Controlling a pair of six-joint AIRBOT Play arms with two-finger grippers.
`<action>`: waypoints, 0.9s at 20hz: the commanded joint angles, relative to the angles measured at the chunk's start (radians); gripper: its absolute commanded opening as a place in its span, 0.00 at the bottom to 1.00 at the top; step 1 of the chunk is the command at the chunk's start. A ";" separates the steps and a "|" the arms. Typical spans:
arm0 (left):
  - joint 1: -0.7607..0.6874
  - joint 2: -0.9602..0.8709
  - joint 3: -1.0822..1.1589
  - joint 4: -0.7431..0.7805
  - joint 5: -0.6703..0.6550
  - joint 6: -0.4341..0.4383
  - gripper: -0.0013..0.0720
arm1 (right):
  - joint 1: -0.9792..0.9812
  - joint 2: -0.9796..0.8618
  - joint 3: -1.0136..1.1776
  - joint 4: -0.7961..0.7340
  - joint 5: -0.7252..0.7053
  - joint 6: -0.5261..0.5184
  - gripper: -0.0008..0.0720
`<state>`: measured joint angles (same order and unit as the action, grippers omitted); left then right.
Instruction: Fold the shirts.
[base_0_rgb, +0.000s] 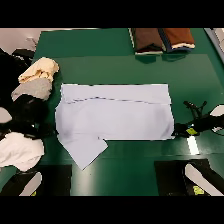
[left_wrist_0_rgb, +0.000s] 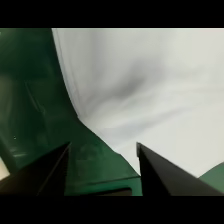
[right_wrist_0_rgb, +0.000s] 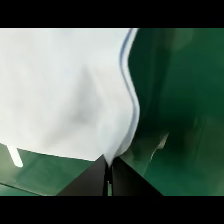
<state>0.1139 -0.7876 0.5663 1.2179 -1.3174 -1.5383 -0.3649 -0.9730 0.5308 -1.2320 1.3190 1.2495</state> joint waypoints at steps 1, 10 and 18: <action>0.001 0.067 -0.156 -0.093 0.011 -0.032 0.70 | 0.008 0.027 0.000 0.007 -0.002 -0.001 0.04; -0.196 0.067 -0.294 -0.214 0.277 -0.109 0.70 | 0.008 0.004 0.000 0.009 -0.012 -0.002 0.04; -0.212 0.136 -0.137 -0.154 0.105 -0.090 0.05 | 0.008 0.139 0.137 -0.002 0.106 -0.002 0.04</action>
<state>-0.0910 -0.6964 0.3603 1.0153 -1.1191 -1.6348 -0.3573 -0.8734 0.6079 -1.2308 1.3624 1.2472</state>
